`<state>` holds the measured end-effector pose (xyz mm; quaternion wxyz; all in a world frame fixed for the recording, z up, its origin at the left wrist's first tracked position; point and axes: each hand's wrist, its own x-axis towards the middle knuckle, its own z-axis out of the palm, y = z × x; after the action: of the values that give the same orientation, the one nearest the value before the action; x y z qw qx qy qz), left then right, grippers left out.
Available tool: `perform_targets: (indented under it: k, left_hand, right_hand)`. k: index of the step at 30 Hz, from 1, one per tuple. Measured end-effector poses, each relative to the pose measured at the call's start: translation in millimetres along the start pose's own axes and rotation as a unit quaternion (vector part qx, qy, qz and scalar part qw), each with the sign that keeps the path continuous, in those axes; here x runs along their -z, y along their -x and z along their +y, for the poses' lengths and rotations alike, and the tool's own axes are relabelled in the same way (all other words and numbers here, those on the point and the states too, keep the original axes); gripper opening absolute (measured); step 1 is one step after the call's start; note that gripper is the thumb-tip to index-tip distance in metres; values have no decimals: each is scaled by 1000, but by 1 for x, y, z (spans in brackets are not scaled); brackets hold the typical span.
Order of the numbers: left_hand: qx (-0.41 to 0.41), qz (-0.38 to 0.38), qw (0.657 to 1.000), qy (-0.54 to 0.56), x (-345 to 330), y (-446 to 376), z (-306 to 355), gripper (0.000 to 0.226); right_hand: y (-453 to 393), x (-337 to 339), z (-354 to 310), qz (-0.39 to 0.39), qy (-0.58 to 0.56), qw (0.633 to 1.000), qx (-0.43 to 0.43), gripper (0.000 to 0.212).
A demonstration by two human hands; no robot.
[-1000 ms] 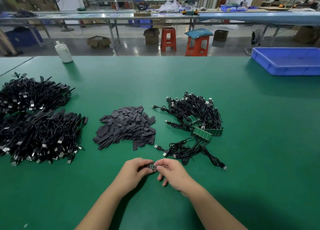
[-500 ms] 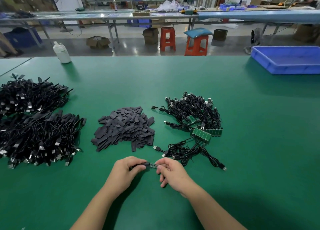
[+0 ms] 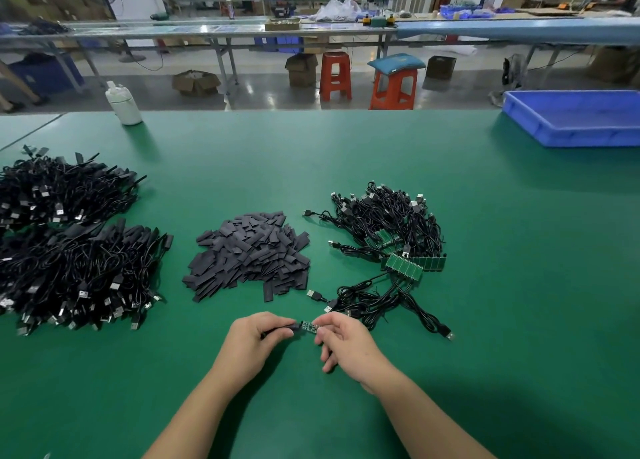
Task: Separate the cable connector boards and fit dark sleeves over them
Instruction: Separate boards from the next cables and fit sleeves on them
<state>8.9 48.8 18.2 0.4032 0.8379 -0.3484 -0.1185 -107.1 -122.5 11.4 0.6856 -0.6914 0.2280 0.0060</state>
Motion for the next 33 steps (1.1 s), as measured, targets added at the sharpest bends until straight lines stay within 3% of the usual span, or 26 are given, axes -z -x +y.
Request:
perform_targets:
  k: [8,16,25,33]
  left_hand:
    - [10,3,1000,13,-1,0,2,19]
    - [-31,-72,996,-51,6,-3,0,21]
    - [-25,-74,995,-56,-2,-4,5,20]
    - [-101,-143,967,-186,-8,-10,12,16]
  right_hand:
    - [1,1,0,-4,15,1000,-1,16]
    - [3,0,-1,-4,34,999,-9,16]
    - [4,-1,-3,-21,30,999,-8,14]
    - [2,-4,1,-39,61,997,5,18]
